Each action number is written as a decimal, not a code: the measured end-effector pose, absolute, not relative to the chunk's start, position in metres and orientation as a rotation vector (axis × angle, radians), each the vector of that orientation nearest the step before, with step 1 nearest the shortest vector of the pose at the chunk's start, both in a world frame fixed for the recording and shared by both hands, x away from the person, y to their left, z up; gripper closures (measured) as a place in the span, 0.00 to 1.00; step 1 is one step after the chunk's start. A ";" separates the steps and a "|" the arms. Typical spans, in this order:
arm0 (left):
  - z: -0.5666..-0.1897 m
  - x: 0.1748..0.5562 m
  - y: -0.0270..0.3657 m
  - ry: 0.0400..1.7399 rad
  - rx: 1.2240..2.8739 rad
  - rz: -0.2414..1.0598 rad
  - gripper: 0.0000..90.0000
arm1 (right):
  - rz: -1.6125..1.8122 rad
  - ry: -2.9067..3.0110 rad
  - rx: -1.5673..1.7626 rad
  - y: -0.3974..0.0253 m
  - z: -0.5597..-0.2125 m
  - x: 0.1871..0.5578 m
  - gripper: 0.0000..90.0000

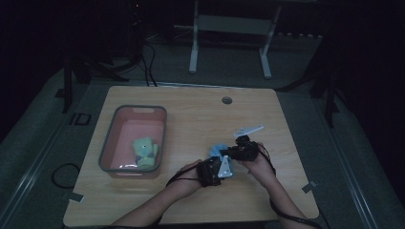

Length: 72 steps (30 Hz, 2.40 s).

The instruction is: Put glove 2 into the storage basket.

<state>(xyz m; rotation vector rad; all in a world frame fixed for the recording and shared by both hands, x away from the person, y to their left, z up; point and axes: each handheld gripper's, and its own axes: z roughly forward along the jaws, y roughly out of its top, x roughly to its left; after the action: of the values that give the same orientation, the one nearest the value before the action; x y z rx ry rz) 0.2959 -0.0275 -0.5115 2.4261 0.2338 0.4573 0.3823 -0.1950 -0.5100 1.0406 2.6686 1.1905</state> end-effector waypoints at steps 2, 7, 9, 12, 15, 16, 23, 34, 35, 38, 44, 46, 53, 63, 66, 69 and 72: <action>-0.505 0.296 -0.024 0.230 2.422 0.470 0.83 | 1.214 2.662 1.031 -0.193 -0.504 0.383 0.91; -0.490 0.298 -0.012 0.237 2.415 0.476 0.83 | 1.268 2.642 1.015 -0.186 -0.488 0.386 0.91; -0.485 0.299 -0.008 0.241 2.415 0.482 0.83 | 1.280 2.636 1.003 -0.183 -0.484 0.387 0.92; -0.478 0.299 -0.001 0.244 2.419 0.493 0.83 | 1.298 2.632 0.991 -0.176 -0.476 0.388 0.92; -0.472 0.300 0.007 0.248 2.424 0.506 0.83 | 1.317 2.633 0.976 -0.167 -0.469 0.390 0.92; -0.470 0.299 0.011 0.250 2.427 0.521 0.83 | 1.319 2.635 0.970 -0.165 -0.467 0.390 0.92; -0.461 0.296 0.030 0.271 2.430 0.565 0.83 | 1.340 2.639 0.916 -0.142 -0.454 0.393 0.92; -0.449 0.293 0.064 0.315 2.443 0.589 0.83 | 1.352 2.676 0.832 -0.103 -0.440 0.397 0.92; -0.449 0.292 0.068 0.321 2.443 0.596 0.83 | 1.360 2.681 0.828 -0.099 -0.439 0.398 0.92; -0.446 0.292 0.079 0.338 2.448 0.607 0.83 | 1.368 2.695 0.803 -0.082 -0.436 0.400 0.92; -0.443 0.291 0.101 0.380 2.451 0.623 0.83 | 1.377 2.712 0.771 -0.059 -0.434 0.404 0.92; -0.445 0.289 0.108 0.398 2.454 0.629 0.83 | 1.380 2.733 0.755 -0.044 -0.433 0.405 0.92; -0.447 0.288 0.133 0.461 2.450 0.632 0.83 | 1.351 2.768 0.702 -0.012 -0.433 0.407 0.92; -0.455 0.282 0.173 0.539 2.476 0.653 0.83 | 1.360 2.818 0.666 0.033 -0.441 0.410 0.92; -0.457 0.280 0.180 0.554 2.478 0.657 0.83 | 1.361 2.831 0.660 0.043 -0.444 0.409 0.92; -0.462 0.277 0.193 0.586 2.471 0.656 0.83 | 1.367 2.847 0.643 0.058 -0.447 0.408 0.92; -0.464 0.277 0.199 0.598 2.472 0.654 0.83 | 1.364 2.854 0.647 0.063 -0.449 0.409 0.92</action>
<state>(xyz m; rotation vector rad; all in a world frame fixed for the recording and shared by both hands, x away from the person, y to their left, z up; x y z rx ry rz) 0.2774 0.1988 -0.4643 2.4715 0.5980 0.6538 0.4089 0.0633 -0.4492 0.6468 2.8544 1.3643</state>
